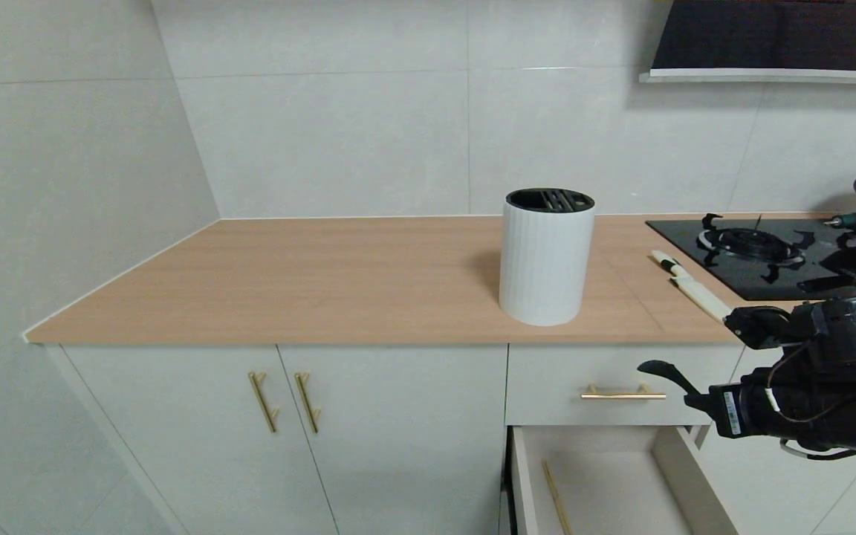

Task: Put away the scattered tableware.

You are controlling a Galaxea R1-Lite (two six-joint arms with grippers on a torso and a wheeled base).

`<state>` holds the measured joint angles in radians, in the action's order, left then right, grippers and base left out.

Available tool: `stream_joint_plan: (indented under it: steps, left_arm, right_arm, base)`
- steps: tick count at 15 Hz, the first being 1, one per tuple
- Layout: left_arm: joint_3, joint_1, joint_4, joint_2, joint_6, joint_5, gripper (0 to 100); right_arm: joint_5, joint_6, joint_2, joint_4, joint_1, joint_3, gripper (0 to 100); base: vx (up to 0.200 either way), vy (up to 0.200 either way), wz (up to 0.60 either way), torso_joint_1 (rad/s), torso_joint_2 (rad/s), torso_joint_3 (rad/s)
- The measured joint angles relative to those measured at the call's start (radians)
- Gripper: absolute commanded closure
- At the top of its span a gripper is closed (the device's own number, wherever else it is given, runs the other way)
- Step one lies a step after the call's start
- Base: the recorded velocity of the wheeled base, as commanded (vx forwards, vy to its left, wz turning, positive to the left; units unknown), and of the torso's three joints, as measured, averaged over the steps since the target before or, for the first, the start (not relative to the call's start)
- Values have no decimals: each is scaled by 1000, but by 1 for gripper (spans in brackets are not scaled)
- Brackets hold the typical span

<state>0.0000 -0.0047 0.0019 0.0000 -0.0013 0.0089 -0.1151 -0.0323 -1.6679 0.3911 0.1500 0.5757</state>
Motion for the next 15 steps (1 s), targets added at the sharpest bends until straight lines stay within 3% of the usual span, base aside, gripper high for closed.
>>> stream_joint_plan:
  steps: [15]
  left_arm:
    - [0,0,0,0,0,0,0]
  right_arm:
    - [0,23,-39,1,11,-15,100]
  base:
    - [0,0,0,-182,472,290]
